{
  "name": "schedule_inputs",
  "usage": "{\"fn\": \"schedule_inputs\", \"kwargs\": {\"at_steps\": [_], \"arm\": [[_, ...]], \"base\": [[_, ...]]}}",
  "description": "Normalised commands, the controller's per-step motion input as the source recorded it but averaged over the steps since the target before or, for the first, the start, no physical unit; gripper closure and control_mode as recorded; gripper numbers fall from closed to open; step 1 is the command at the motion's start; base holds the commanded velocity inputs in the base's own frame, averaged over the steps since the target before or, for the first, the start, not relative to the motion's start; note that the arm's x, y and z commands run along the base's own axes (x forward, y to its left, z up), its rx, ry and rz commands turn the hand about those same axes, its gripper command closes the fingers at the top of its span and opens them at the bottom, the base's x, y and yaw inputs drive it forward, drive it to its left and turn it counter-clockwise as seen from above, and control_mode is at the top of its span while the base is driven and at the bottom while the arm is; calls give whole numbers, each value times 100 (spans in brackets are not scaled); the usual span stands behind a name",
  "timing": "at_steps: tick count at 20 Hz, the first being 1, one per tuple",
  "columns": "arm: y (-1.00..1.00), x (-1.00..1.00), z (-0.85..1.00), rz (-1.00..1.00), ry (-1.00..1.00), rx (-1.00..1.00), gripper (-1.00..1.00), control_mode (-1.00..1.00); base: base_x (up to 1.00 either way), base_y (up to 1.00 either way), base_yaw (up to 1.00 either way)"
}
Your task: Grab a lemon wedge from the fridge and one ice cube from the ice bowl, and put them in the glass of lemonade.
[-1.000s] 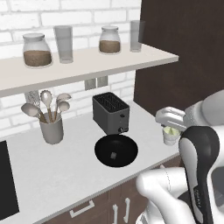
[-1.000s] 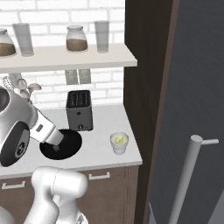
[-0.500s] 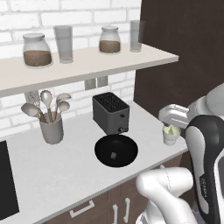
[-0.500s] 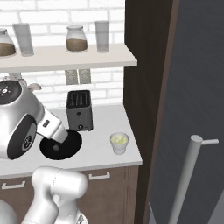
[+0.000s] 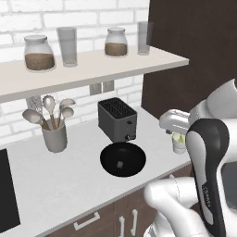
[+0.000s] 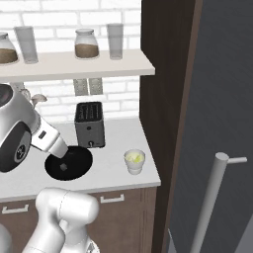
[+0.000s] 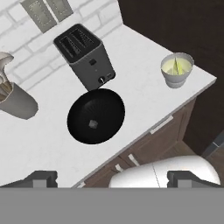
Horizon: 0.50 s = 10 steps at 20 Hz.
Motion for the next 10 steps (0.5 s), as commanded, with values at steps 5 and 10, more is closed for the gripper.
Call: {"fn": "schedule_inputs", "kwargs": {"at_steps": [5, 10], "arm": [[0, 0, 0, 0, 0, 0, -100, -100], [0, 0, 0, 0, 0, 0, -100, -100]], "base": [[0, 0, 0], [0, 0, 0]]}}
